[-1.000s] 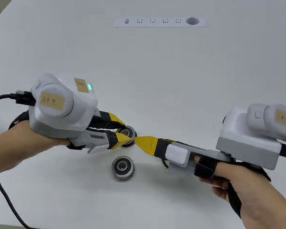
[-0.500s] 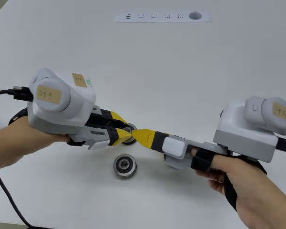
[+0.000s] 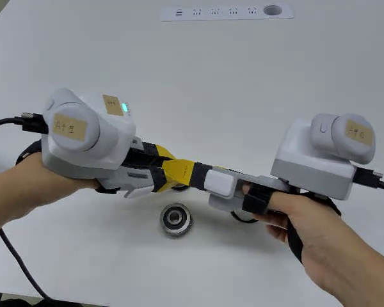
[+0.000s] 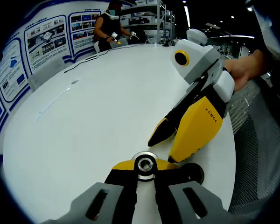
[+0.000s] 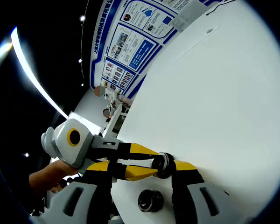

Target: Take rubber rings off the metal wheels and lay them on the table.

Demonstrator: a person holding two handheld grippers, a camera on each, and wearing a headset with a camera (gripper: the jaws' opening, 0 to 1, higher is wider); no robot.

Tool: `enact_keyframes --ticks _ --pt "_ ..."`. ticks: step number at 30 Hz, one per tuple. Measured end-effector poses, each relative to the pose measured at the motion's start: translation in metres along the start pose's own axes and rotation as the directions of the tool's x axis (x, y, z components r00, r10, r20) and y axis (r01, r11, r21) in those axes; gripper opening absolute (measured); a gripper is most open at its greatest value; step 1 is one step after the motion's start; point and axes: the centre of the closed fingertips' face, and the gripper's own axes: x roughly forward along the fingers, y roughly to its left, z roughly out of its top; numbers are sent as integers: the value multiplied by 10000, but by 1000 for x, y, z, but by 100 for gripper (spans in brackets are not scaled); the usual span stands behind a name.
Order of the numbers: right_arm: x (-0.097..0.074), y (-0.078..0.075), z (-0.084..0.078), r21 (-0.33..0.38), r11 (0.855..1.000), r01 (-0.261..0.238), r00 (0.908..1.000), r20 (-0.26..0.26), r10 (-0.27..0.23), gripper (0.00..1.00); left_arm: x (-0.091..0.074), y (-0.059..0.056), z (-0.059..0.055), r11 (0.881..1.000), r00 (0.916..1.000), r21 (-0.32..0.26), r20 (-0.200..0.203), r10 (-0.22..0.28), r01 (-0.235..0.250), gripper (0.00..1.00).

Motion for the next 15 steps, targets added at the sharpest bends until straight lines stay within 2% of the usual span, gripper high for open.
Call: enact_keyframes --ticks 7,15 --pt "14 -1 3 -149 9999 -76 9998 -182 73 58 2 2 0 10000 10000 88 -16 -40 40 12" --pt "15 -1 0 -399 9990 -203 9987 -480 183 58 3 4 0 10000 10000 35 3 -74 74 12"
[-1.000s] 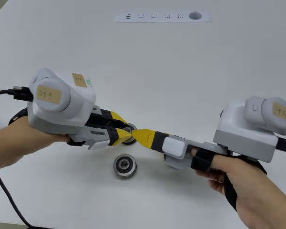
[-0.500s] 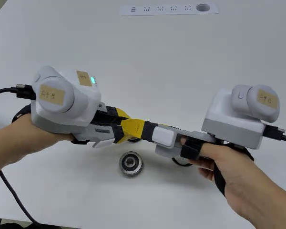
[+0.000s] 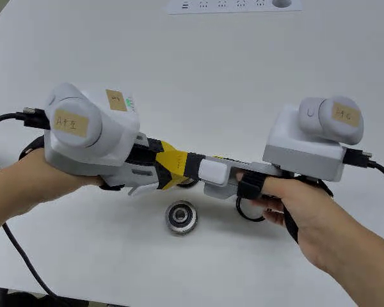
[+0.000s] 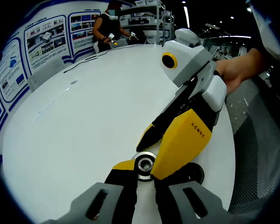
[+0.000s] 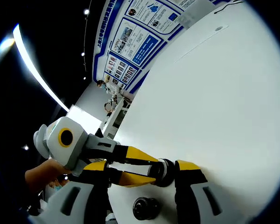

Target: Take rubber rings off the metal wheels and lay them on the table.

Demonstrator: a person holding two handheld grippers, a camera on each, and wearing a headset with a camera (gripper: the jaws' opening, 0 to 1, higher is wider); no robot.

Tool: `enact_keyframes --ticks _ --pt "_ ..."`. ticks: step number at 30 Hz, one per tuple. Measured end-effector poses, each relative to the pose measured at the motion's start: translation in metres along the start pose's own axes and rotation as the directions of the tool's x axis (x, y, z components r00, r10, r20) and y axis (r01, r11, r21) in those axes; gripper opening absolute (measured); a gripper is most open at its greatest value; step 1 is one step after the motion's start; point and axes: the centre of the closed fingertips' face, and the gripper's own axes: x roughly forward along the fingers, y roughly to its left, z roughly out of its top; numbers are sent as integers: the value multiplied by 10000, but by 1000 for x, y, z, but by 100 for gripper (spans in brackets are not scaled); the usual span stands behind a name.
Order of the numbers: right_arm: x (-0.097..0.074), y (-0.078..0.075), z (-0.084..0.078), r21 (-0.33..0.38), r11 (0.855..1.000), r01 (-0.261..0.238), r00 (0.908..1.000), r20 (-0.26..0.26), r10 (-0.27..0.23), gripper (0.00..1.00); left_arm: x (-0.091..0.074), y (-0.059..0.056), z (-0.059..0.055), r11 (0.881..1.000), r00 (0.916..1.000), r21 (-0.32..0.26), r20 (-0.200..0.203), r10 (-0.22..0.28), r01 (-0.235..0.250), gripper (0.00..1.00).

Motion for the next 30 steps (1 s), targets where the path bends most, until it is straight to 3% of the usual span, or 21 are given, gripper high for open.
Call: enact_keyframes --ticks 10,23,30 --pt "4 -2 -2 -171 9998 -128 9990 -424 121 57 1 0 0 10000 10000 37 -33 -17 17 12" --pt "5 -1 -2 -304 9992 -243 9982 -563 225 55 1 -2 0 10000 10000 54 -37 -24 25 12" --pt "2 1 -3 -479 9975 -528 9937 -1009 478 54 1 -3 0 9999 9999 124 -83 -62 63 12"
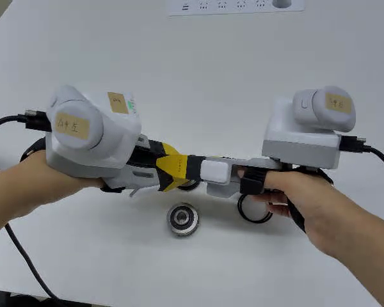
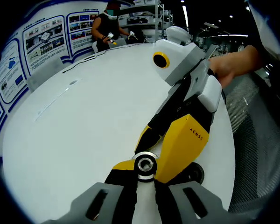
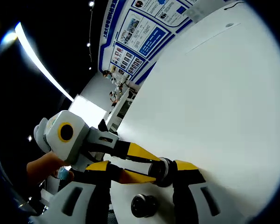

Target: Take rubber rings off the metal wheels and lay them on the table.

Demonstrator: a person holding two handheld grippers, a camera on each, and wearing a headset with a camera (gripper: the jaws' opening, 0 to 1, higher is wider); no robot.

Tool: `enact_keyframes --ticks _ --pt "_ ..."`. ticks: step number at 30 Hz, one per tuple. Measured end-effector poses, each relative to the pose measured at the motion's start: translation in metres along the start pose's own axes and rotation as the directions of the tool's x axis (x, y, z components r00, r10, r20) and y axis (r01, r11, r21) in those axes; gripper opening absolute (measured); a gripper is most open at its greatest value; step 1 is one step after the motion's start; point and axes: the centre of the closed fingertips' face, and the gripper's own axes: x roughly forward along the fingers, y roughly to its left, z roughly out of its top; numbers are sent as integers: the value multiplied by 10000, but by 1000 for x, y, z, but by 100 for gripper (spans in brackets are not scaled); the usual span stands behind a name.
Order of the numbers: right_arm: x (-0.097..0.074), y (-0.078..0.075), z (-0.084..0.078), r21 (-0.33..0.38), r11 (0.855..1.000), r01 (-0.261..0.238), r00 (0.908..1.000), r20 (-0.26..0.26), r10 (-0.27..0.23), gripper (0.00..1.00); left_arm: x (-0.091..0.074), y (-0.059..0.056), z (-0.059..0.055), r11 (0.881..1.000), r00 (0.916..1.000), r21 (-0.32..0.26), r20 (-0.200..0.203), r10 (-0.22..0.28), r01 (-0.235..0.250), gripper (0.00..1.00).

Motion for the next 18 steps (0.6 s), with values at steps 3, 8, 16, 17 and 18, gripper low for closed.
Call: enact_keyframes --ticks 3,8,16,17,18 --pt "0 1 -1 -191 9997 -147 9993 -339 140 55 0 0 0 10000 10000 39 -29 -9 9 12" --pt "-3 5 -6 -688 9962 -527 9937 -1026 455 57 0 -1 0 10000 10000 80 -89 -27 28 12" --pt "-8 3 -7 -314 9983 -495 9921 -1170 455 53 0 -1 0 10000 10000 71 -89 -2 2 12" --pt "-8 3 -8 -326 9982 -507 9917 -1198 464 53 0 -1 0 10000 10000 68 -89 -1 2 12" --pt "-8 3 -8 -324 9982 -509 9914 -1223 466 53 0 -1 0 10000 10000 68 -91 -3 4 12"
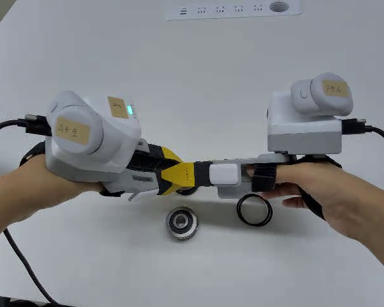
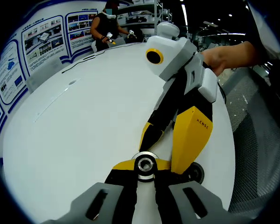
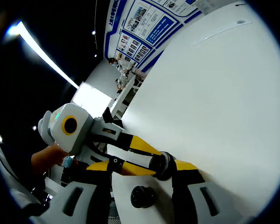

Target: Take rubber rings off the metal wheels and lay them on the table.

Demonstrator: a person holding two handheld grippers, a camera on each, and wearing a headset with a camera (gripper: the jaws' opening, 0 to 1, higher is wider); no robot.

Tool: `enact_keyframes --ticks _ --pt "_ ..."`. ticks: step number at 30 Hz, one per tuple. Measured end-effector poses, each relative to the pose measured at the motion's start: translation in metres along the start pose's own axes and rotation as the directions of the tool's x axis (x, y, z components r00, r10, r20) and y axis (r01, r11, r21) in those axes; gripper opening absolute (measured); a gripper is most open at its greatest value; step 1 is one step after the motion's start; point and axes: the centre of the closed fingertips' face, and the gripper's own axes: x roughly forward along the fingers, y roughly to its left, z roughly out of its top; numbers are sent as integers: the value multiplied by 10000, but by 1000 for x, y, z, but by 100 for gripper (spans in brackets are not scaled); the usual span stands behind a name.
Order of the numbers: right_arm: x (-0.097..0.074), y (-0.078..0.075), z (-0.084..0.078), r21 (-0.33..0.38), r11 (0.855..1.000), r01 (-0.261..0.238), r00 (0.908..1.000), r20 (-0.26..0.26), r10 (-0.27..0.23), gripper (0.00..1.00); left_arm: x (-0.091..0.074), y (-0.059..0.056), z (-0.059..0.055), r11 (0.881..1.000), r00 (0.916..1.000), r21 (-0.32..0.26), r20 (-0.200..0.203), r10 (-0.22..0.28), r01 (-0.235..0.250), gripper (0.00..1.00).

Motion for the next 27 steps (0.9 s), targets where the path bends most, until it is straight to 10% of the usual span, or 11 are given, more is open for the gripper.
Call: enact_keyframes --ticks 27 --pt "-13 -9 -5 1303 9909 -329 9954 934 208 30 0 -1 0 10000 10000 -12 42 25 -25 12"
